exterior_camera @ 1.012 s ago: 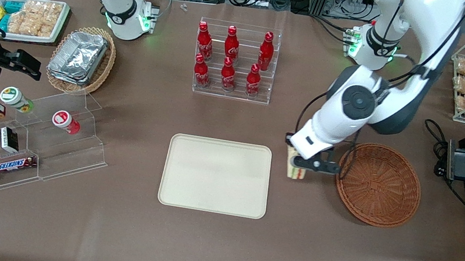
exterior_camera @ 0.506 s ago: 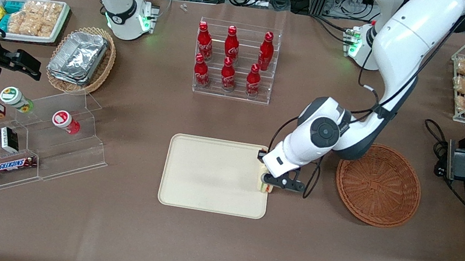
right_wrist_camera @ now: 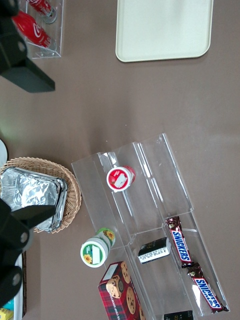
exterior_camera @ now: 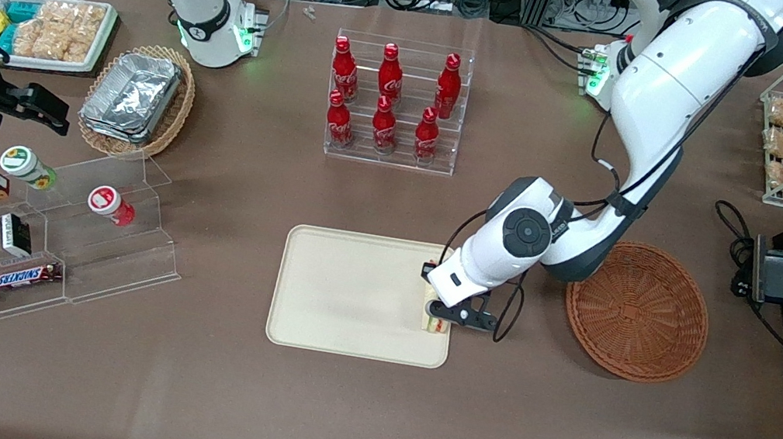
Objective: Place sandwich from basket to tray
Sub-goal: 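Carry the sandwich over the white tray and lower it, then open the left gripper to release the sandwich and withdraw upward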
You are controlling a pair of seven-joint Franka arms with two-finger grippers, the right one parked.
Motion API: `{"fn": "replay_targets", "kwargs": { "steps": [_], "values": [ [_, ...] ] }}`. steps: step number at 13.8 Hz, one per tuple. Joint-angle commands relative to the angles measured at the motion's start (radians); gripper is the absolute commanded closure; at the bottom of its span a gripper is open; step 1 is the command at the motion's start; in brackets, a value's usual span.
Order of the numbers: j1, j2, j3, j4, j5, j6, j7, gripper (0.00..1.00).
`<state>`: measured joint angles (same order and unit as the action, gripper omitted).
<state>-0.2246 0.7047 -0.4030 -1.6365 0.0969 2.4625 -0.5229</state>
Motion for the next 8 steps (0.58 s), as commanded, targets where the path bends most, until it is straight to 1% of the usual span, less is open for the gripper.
{"fn": "replay_targets", "kwargs": {
  "steps": [1, 2, 3, 5, 8],
  "values": [
    [-0.025, 0.016, 0.013, 0.033, 0.018, 0.007, -0.025, 0.37],
    [-0.025, 0.016, 0.015, 0.034, 0.023, 0.007, -0.026, 0.27],
    [-0.025, 0.013, 0.013, 0.034, 0.02, 0.007, -0.04, 0.21],
    [-0.025, 0.006, 0.013, 0.044, 0.026, 0.007, -0.15, 0.01],
    [-0.006, -0.066, 0.015, 0.047, 0.021, 0.001, -0.181, 0.01]
  ]
}}
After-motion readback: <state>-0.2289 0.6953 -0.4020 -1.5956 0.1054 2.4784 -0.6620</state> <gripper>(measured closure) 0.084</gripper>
